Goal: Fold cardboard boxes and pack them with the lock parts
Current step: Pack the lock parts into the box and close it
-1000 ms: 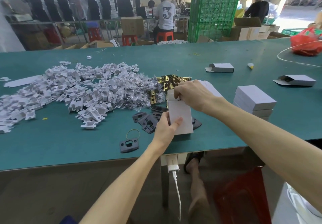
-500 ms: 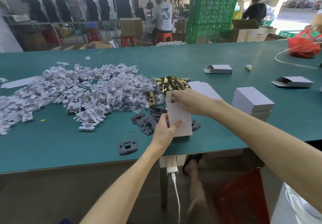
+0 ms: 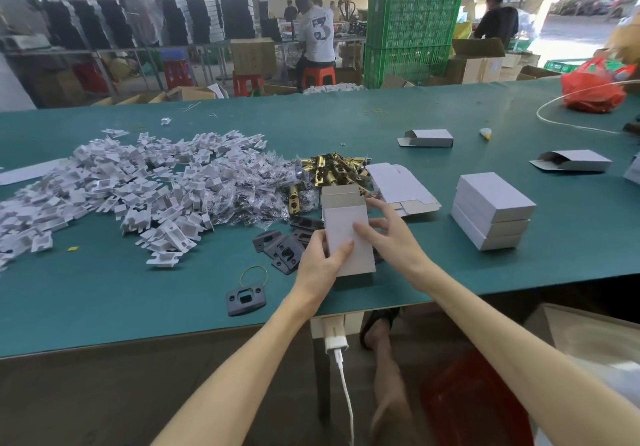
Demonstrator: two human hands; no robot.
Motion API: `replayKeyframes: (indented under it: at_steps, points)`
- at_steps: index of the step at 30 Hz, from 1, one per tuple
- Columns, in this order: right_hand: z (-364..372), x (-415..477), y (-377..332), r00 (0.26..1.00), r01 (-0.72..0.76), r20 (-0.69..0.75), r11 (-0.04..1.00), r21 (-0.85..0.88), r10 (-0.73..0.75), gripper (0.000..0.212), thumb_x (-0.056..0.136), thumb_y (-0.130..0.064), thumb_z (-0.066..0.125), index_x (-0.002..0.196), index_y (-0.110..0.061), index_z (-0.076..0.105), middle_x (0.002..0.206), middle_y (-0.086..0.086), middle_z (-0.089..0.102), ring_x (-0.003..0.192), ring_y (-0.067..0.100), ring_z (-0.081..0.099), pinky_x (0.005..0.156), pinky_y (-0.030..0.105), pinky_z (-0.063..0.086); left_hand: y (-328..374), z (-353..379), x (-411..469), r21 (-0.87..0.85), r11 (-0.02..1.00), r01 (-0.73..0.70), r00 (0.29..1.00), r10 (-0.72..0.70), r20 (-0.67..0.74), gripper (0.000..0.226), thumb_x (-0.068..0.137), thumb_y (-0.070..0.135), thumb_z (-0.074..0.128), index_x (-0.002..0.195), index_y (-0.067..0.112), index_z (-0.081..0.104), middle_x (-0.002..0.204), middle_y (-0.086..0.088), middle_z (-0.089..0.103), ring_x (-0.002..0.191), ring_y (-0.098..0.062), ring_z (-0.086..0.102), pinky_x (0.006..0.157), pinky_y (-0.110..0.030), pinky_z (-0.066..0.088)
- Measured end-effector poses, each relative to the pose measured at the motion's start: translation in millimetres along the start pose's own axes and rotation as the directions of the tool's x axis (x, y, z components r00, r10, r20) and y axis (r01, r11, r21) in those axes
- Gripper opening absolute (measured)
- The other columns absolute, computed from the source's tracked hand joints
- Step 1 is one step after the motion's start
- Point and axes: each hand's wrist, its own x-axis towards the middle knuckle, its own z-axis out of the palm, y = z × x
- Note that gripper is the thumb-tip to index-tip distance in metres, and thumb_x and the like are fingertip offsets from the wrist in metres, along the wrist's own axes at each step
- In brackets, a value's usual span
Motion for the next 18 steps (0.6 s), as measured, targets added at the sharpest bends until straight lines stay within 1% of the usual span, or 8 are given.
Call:
replayKeyframes:
  at_steps: [3, 5, 7, 11, 13, 14, 16, 18]
  points:
    - [4.8, -1.3, -0.7, 0.998, 0.062, -0.006, 0.994, 0.094, -0.061, 0.051, 0.098, -0.025, 0.066, 0.143, -0.031, 0.042, 0.111, 0.007, 0.072, 0.094, 0.016, 0.072, 0.077, 0.033, 0.062, 0.4, -0.3, -0.2, -0.015, 1.0, -0.009, 1.0, 0.009, 0.0, 0.039, 0.101, 0.029, 0.067, 0.134, 0.011, 0.053, 0.128, -0.01, 0.067, 0.114, -0.022, 0.068, 0.1, -0.047, 0.057]
    - [8.8, -1.1, -2.0, 0.994, 0.107, -0.041, 0.99, 0.092, -0.103, 0.05, 0.098, -0.024, 0.066, 0.143, -0.031, 0.045, 0.106, 0.004, 0.073, 0.093, 0.018, 0.072, 0.076, 0.035, 0.063, 0.8, -0.9, -0.9, -0.055, 0.998, -0.021, 1.0, 0.021, -0.007, 0.039, 0.103, 0.028, 0.063, 0.137, 0.012, 0.053, 0.129, -0.009, 0.067, 0.115, -0.021, 0.068, 0.099, -0.044, 0.058]
    - [11.3, -2.2, 0.5, 0.988, 0.133, -0.09, 0.984, 0.118, -0.123, 0.047, 0.098, -0.025, 0.066, 0.141, -0.031, 0.049, 0.102, 0.006, 0.074, 0.09, 0.02, 0.073, 0.076, 0.037, 0.063, 3.1, -1.2, -2.7, -0.104, 0.994, -0.038, 0.999, 0.038, -0.003, 0.04, 0.105, 0.028, 0.06, 0.142, 0.015, 0.052, 0.129, -0.007, 0.069, 0.112, -0.018, 0.07, 0.094, -0.038, 0.06]
    - [11.7, -12.3, 17.0, 0.985, 0.127, -0.142, 0.975, 0.181, -0.102, 0.045, 0.096, -0.029, 0.068, 0.138, -0.036, 0.053, 0.095, 0.004, 0.075, 0.084, 0.02, 0.074, 0.072, 0.038, 0.063, 3.5, -3.1, -2.6, -0.099, 0.992, -0.076, 0.997, 0.077, 0.006, 0.045, 0.107, 0.027, 0.058, 0.151, 0.03, 0.047, 0.118, -0.003, 0.072, 0.103, -0.018, 0.073, 0.084, -0.036, 0.063]
    - [11.1, -16.9, 25.7, 0.988, 0.096, -0.138, 0.975, 0.2, -0.069, 0.046, 0.096, -0.032, 0.068, 0.139, -0.037, 0.053, 0.095, 0.002, 0.075, 0.084, 0.02, 0.075, 0.07, 0.036, 0.063, 1.7, -4.8, -1.5, -0.102, 0.992, -0.073, 0.997, 0.075, 0.016, 0.052, 0.106, 0.024, 0.059, 0.153, 0.037, 0.043, 0.106, 0.0, 0.074, 0.094, -0.011, 0.074, 0.076, -0.026, 0.06]
    - [10.8, -18.2, 28.9, 0.989, 0.081, -0.141, 0.973, 0.216, -0.051, 0.046, 0.096, -0.032, 0.068, 0.14, -0.036, 0.054, 0.094, 0.001, 0.075, 0.083, 0.019, 0.075, 0.068, 0.034, 0.063, 0.7, -5.1, -0.9, -0.099, 0.993, -0.069, 0.997, 0.071, 0.025, 0.054, 0.105, 0.023, 0.06, 0.154, 0.037, 0.042, 0.101, 0.003, 0.075, 0.09, -0.008, 0.073, 0.074, -0.023, 0.058]
    - [11.1, -18.6, 31.8, 0.988, 0.072, -0.153, 0.972, 0.223, -0.038, 0.043, 0.096, -0.033, 0.068, 0.138, -0.036, 0.057, 0.092, 0.0, 0.075, 0.081, 0.019, 0.074, 0.065, 0.031, 0.061, -1.0, -5.3, 0.9, -0.097, 0.994, -0.054, 0.998, 0.058, 0.036, 0.054, 0.105, 0.022, 0.061, 0.154, 0.036, 0.044, 0.097, 0.005, 0.076, 0.09, -0.007, 0.072, 0.077, -0.022, 0.057]
    - [11.3, -18.2, 31.9, 0.989, 0.073, -0.144, 0.974, 0.214, -0.043, 0.036, 0.097, -0.033, 0.067, 0.132, -0.038, 0.061, 0.09, 0.002, 0.074, 0.08, 0.021, 0.074, 0.065, 0.035, 0.062, -2.5, -5.6, 2.7, -0.114, 0.993, -0.034, 0.998, 0.039, 0.045, 0.05, 0.104, 0.022, 0.062, 0.152, 0.034, 0.05, 0.098, 0.003, 0.076, 0.093, -0.01, 0.072, 0.082, -0.027, 0.059]
